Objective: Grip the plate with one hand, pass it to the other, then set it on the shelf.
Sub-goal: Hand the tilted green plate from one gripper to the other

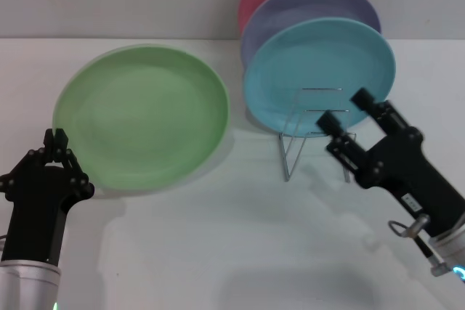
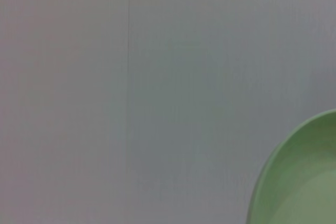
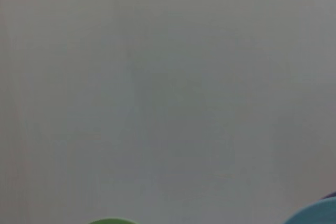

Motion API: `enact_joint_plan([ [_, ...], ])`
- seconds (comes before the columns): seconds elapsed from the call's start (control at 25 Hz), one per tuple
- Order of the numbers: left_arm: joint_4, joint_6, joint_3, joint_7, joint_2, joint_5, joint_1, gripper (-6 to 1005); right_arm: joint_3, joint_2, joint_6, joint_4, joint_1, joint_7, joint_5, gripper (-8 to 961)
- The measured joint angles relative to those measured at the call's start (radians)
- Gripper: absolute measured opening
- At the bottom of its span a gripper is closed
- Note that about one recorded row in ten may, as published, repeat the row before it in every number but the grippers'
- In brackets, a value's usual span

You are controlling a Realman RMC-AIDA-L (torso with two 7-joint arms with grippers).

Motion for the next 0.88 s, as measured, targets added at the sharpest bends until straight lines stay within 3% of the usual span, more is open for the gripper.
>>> enact_joint_plan([
  [0.32,-0.034,0.015,0.036,0.066,0.0,-0.062,0.004,32,-0.026,0.0,0.072,0.032,0.055,-0.001,0.0,752],
  [0.88,-0.12,0.053,0.088,0.205,0.0,-0.196,0.001,39,-0.026,0.0,0.364,0.112,0.199,-0.073,0.0,753],
])
